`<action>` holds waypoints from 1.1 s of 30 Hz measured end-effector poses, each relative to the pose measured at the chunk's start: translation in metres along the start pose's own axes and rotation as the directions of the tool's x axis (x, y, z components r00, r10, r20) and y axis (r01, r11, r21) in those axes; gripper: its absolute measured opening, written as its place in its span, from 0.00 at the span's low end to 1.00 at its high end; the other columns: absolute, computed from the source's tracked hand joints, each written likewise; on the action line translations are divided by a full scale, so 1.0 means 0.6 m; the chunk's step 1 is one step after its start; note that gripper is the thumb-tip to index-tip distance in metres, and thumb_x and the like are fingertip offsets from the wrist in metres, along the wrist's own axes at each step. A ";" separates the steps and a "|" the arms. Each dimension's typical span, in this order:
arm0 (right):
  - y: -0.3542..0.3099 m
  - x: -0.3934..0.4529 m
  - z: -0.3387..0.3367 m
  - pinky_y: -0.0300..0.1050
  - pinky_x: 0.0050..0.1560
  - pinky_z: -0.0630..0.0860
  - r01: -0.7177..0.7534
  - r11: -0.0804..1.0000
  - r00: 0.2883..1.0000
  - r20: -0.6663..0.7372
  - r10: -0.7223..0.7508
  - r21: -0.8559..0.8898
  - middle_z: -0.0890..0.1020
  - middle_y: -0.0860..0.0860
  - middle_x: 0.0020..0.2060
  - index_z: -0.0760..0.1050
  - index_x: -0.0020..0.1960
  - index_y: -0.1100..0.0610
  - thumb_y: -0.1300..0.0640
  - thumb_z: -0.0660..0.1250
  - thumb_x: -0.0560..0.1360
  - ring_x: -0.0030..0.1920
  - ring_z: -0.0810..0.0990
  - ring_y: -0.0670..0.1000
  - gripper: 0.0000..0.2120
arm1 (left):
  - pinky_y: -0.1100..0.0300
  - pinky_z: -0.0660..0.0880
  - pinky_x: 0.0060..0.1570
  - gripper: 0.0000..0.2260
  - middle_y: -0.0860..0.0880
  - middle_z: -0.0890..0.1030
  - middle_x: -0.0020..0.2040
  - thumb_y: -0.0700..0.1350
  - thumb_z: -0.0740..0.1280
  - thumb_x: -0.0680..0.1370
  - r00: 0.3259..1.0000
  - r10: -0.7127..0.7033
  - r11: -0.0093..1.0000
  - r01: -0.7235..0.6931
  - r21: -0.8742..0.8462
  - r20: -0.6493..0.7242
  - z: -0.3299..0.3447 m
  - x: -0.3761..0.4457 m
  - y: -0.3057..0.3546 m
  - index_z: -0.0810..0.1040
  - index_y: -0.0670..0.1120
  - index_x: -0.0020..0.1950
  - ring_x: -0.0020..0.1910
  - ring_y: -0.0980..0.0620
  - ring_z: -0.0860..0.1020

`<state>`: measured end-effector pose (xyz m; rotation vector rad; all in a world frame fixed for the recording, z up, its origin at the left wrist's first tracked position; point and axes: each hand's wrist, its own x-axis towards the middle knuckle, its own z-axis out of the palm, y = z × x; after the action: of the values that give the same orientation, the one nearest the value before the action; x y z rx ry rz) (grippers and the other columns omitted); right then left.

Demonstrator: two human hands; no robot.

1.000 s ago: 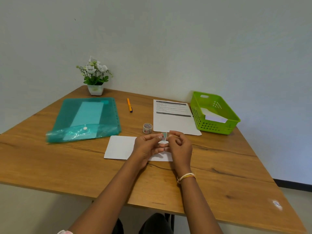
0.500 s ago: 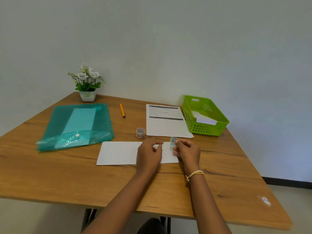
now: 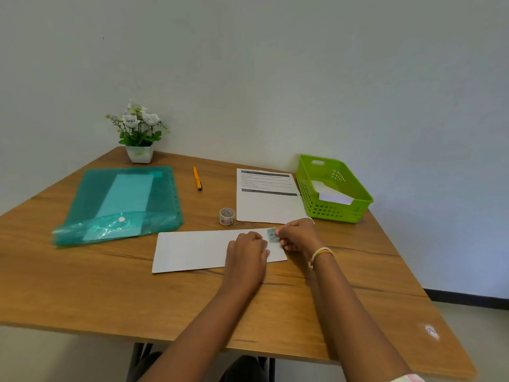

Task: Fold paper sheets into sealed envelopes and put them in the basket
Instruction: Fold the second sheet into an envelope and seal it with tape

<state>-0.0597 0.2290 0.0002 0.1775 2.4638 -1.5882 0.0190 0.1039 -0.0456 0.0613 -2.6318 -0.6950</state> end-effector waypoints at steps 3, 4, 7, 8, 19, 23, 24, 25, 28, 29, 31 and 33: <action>-0.003 0.003 0.009 0.39 0.28 0.76 0.006 0.999 1.000 -0.009 -0.006 -0.039 0.83 0.63 0.38 0.81 0.48 0.67 0.65 0.72 0.71 0.28 0.79 0.51 0.07 | 0.54 0.61 0.63 0.12 0.53 0.77 0.63 0.51 0.63 0.79 1.000 -0.011 0.999 0.010 0.038 0.005 0.002 -0.002 -0.001 0.79 0.52 0.60 0.63 0.55 0.70; -0.003 0.004 0.011 0.38 0.28 0.75 0.015 0.999 1.000 -0.017 -0.016 -0.052 0.83 0.63 0.38 0.81 0.48 0.67 0.65 0.72 0.71 0.28 0.79 0.51 0.07 | 0.52 0.59 0.66 0.12 0.53 0.77 0.64 0.52 0.63 0.79 1.000 -0.023 0.999 0.023 0.033 0.007 0.002 -0.002 -0.002 0.79 0.52 0.60 0.64 0.55 0.69; -0.004 0.006 0.014 0.37 0.27 0.74 0.022 0.996 0.999 -0.038 -0.025 -0.085 0.84 0.63 0.39 0.81 0.48 0.67 0.64 0.72 0.71 0.28 0.78 0.50 0.07 | 0.49 0.53 0.71 0.11 0.54 0.76 0.65 0.53 0.63 0.79 0.999 -0.040 0.999 0.040 0.004 0.024 0.003 -0.003 -0.004 0.78 0.53 0.60 0.67 0.56 0.68; -0.004 0.007 0.015 0.37 0.26 0.74 0.019 0.996 0.999 -0.042 -0.023 -0.089 0.84 0.62 0.39 0.81 0.48 0.67 0.64 0.73 0.71 0.28 0.78 0.50 0.07 | 0.49 0.53 0.72 0.11 0.54 0.76 0.65 0.53 0.63 0.79 0.999 -0.042 0.999 0.042 -0.005 0.028 0.003 -0.004 -0.005 0.77 0.54 0.60 0.67 0.56 0.68; -0.001 0.009 0.030 0.47 0.36 0.82 0.061 0.974 0.989 -0.122 -0.090 -0.218 0.82 0.54 0.28 0.82 0.33 0.60 0.60 0.72 0.67 0.27 0.80 0.51 0.04 | 0.46 0.52 0.72 0.21 0.53 0.65 0.75 0.52 0.59 0.81 0.994 -0.008 0.995 -0.002 0.095 0.106 0.007 -0.001 -0.001 0.63 0.55 0.74 0.74 0.52 0.61; 0.001 0.008 0.034 0.48 0.37 0.82 0.096 0.959 0.981 -0.138 -0.137 -0.265 0.83 0.53 0.28 0.81 0.31 0.56 0.57 0.73 0.68 0.29 0.81 0.51 0.08 | 0.46 0.54 0.72 0.22 0.52 0.66 0.74 0.50 0.60 0.81 0.995 0.001 0.996 -0.009 0.085 0.100 0.009 0.000 -0.001 0.61 0.55 0.74 0.72 0.51 0.63; 0.003 0.008 0.034 0.48 0.38 0.82 0.102 0.958 0.980 -0.139 -0.143 -0.270 0.83 0.53 0.29 0.81 0.31 0.56 0.56 0.73 0.68 0.30 0.82 0.51 0.08 | 0.46 0.55 0.72 0.21 0.52 0.66 0.74 0.50 0.60 0.81 0.995 0.006 0.995 -0.016 0.094 0.102 0.009 0.000 -0.001 0.61 0.55 0.74 0.73 0.51 0.63; 0.004 0.008 0.035 0.48 0.39 0.83 0.107 0.957 0.979 -0.141 -0.149 -0.270 0.83 0.53 0.29 0.81 0.32 0.56 0.57 0.73 0.68 0.32 0.83 0.52 0.07 | 0.45 0.54 0.72 0.21 0.52 0.66 0.74 0.50 0.59 0.81 0.994 0.016 0.994 -0.027 0.109 0.107 0.010 0.000 -0.002 0.62 0.54 0.74 0.73 0.51 0.62; 0.008 0.008 0.033 0.51 0.42 0.83 0.117 0.956 0.975 -0.154 -0.163 -0.269 0.83 0.53 0.32 0.81 0.34 0.56 0.59 0.73 0.68 0.35 0.83 0.52 0.05 | 0.44 0.52 0.71 0.18 0.54 0.66 0.74 0.49 0.57 0.82 0.991 0.036 0.988 -0.054 0.146 0.125 0.011 -0.001 -0.002 0.65 0.54 0.73 0.74 0.50 0.61; 0.010 0.008 0.033 0.51 0.42 0.83 0.122 0.955 0.973 -0.159 -0.169 -0.270 0.83 0.53 0.33 0.80 0.34 0.56 0.59 0.74 0.69 0.36 0.83 0.52 0.05 | 0.44 0.52 0.72 0.18 0.54 0.66 0.74 0.49 0.56 0.82 0.991 0.033 0.987 -0.054 0.153 0.132 0.011 -0.002 -0.001 0.66 0.54 0.73 0.74 0.50 0.60; 0.013 0.007 0.034 0.49 0.42 0.82 0.137 0.950 0.968 -0.167 -0.189 -0.281 0.83 0.53 0.35 0.79 0.33 0.54 0.58 0.74 0.69 0.39 0.82 0.52 0.07 | 0.44 0.51 0.72 0.19 0.53 0.66 0.74 0.49 0.55 0.83 0.989 0.026 0.985 -0.049 0.164 0.144 0.012 -0.002 0.000 0.65 0.53 0.74 0.75 0.50 0.59; 0.018 0.005 0.035 0.45 0.42 0.80 0.169 0.939 0.958 -0.173 -0.227 -0.300 0.84 0.52 0.37 0.80 0.34 0.53 0.58 0.74 0.70 0.41 0.81 0.51 0.07 | 0.43 0.51 0.73 0.19 0.53 0.65 0.75 0.49 0.55 0.83 0.987 0.016 0.985 -0.042 0.167 0.158 0.013 -0.001 0.001 0.65 0.52 0.74 0.75 0.50 0.59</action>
<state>-0.0580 0.2146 -0.0185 0.0490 2.9196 -1.3207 0.0163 0.1081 -0.0517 0.0185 -2.8312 -0.4812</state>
